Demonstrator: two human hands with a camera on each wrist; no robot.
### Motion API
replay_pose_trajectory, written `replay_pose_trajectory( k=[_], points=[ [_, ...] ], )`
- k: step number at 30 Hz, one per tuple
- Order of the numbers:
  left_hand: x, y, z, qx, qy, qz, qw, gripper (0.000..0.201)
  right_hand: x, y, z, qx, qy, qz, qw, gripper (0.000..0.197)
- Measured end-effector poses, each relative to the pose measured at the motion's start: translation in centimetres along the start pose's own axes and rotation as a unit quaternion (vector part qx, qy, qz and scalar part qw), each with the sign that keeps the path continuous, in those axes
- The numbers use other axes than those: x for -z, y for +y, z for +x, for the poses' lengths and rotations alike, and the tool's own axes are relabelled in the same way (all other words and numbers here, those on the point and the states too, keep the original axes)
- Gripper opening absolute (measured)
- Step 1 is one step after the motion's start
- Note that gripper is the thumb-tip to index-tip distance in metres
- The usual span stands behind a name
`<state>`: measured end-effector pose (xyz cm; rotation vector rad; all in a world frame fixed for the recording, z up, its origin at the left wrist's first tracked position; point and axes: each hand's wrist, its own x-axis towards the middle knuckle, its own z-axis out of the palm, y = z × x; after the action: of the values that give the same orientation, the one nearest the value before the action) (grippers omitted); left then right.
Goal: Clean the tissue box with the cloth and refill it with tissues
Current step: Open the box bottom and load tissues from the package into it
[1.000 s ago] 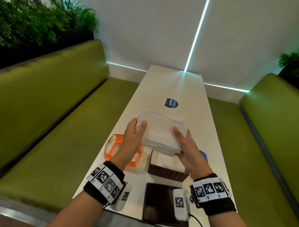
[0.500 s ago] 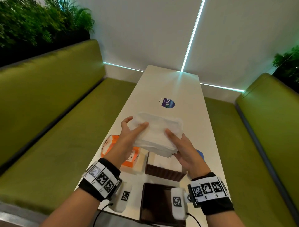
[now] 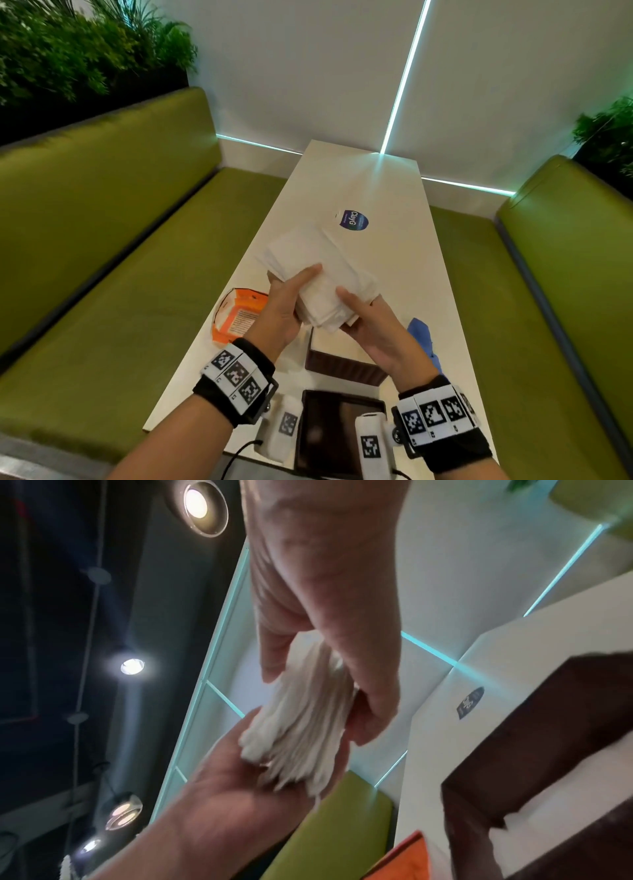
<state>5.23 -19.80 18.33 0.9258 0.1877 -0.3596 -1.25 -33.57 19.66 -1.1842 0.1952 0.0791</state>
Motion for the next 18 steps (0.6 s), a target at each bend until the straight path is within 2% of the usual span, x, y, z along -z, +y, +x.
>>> replay_pose_trajectory(
  k=[2,3,6,8,10,14,16,18],
  points=[
    [0.5,0.2,0.2,-0.014,-0.009,0.067,0.998,0.072,0.7,-0.5,0.6,-0.026,0.085,-0.08,0.993,0.088],
    [0.7,0.3,0.1,-0.018,-0.023,0.092,0.995,0.071,1.4,-0.4,1.3,-0.04,0.103,-0.118,0.987,0.1],
    [0.4,0.0,-0.5,-0.025,-0.042,0.148,0.988,0.074,2.2,-0.1,3.1,-0.06,0.106,-0.19,0.974,0.11],
    [0.1,-0.3,-0.7,-0.019,-0.063,0.169,0.983,0.079,0.4,-0.9,2.1,-0.053,0.107,-0.201,0.972,0.109],
    [-0.3,-0.4,-0.7,0.017,-0.084,0.174,0.981,0.088,-0.6,-0.7,1.4,-0.024,0.113,-0.196,0.974,0.098],
    [-1.0,-0.5,-1.0,0.018,-0.052,0.175,0.983,0.071,-0.8,0.4,1.0,0.027,0.113,-0.205,0.972,0.065],
    [-1.1,-0.7,-1.0,-0.003,-0.044,0.215,0.976,0.077,-0.3,0.5,1.1,0.023,0.097,-0.186,0.977,0.065],
    [-1.1,-0.8,-0.9,-0.024,-0.018,0.229,0.973,0.084,0.2,0.6,1.0,0.003,0.062,-0.165,0.984,0.075]
  ],
)
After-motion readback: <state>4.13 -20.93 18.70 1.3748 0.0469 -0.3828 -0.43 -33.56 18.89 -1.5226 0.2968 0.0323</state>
